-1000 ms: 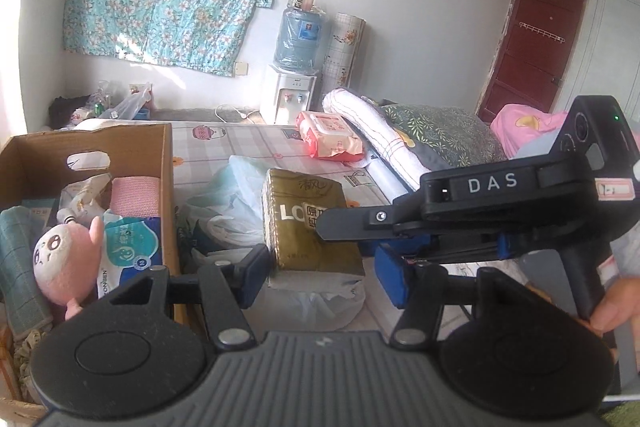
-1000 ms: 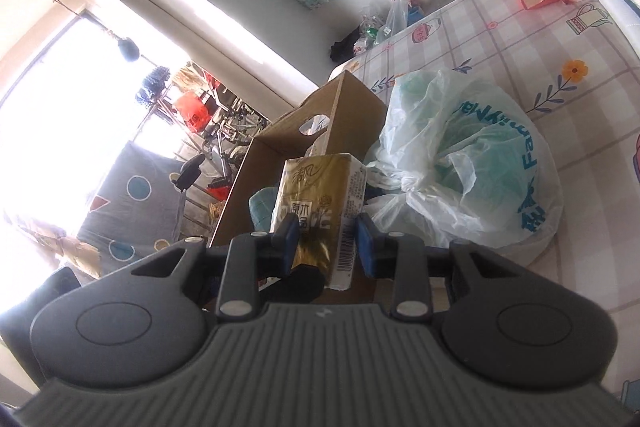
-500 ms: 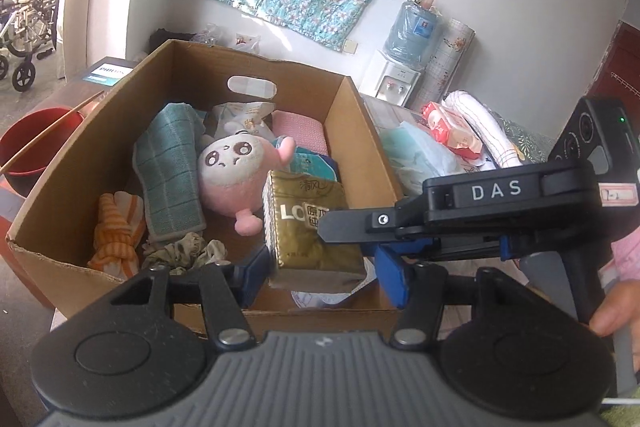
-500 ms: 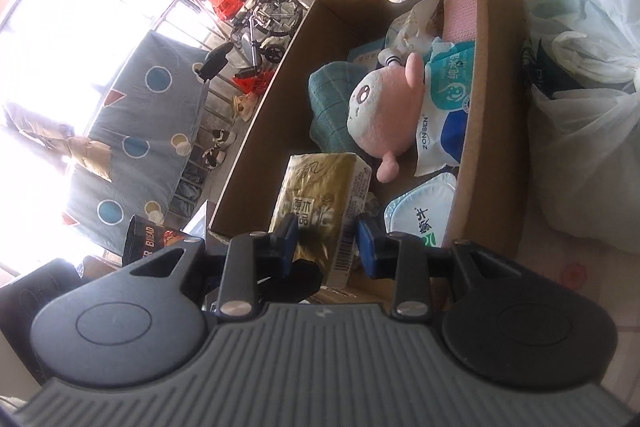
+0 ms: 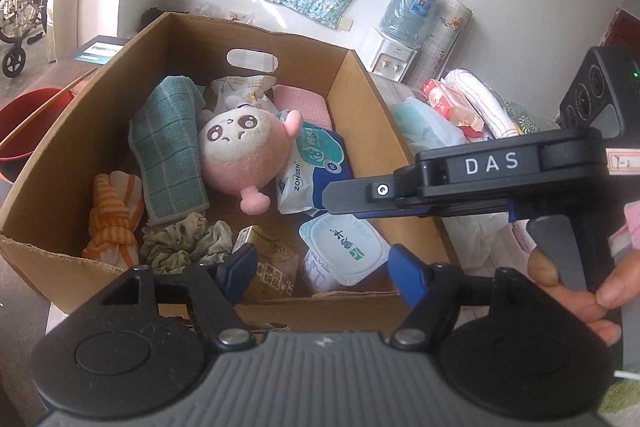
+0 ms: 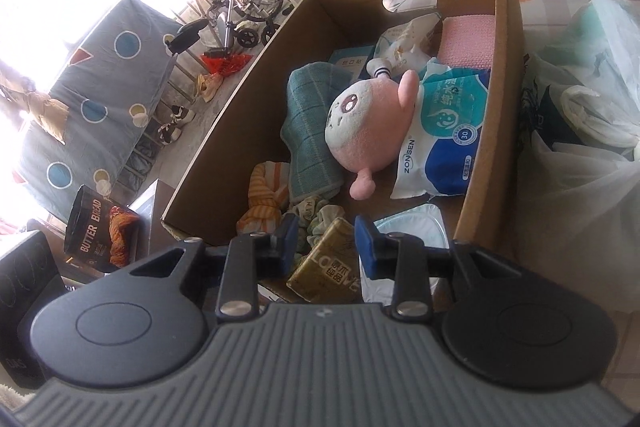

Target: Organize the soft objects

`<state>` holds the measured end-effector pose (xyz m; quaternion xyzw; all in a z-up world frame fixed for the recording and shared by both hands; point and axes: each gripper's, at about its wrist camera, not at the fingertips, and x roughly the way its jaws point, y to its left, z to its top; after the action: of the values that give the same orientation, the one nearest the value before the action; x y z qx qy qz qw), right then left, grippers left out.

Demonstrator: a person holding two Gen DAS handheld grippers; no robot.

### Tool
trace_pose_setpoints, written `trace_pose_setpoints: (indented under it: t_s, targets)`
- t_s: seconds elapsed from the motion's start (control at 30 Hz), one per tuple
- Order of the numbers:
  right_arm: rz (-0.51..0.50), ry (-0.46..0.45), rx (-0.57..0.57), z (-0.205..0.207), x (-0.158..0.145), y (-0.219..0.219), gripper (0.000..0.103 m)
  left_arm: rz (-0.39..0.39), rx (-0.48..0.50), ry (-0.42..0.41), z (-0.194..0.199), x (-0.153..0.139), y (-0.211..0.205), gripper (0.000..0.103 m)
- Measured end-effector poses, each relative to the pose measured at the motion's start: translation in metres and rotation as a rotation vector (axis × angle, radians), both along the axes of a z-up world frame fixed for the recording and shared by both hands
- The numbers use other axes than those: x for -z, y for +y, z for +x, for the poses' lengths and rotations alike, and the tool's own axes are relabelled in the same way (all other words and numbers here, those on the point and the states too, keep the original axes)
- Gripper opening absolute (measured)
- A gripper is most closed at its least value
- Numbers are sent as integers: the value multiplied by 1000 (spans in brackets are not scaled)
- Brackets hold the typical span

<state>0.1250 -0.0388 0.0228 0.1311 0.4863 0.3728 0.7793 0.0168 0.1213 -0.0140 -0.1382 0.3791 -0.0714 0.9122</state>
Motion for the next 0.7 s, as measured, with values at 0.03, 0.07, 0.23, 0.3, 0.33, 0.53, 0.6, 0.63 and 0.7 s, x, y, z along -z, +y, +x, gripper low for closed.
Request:
trace_pose_setpoints:
  t_s: [0.03,0.07,0.23,0.3,0.33,0.53,0.6,0.63,0.7]
  targets:
    - [3,-4,3,-1,-1,-2,31,0,-1,-4,-1,-1,0,74]
    - [8,-8,7,-1,-3,-3,31,-1,-4,-7,-2,-2,0,74]
    - [39,-33,36,-8,-12,-15,32,-2,-19,-27,-9,-9,0,79]
    - [53,-47,54,-13,-16,-22,33,3,-24,-38,-12,-13,-1,81]
    - [58,-55,66,-16,-18,-26,35,7,-27,-43,-13,-15,-2,83]
    - [59,-178,191,-46,-36,-57,55,89,-67,-53,-17,-33,-13,101]
    - [50,-222,243,-58,-42,-72,65,140,-61,-49,-16,-38,-19,103]
    - [42,-243,263,-63,-44,-77,67,163,-58,-46,-15,-40,-22,103]
    - [21,-279,298,-74,-48,-90,76,181,-75,-36,-13,-44,-25,103]
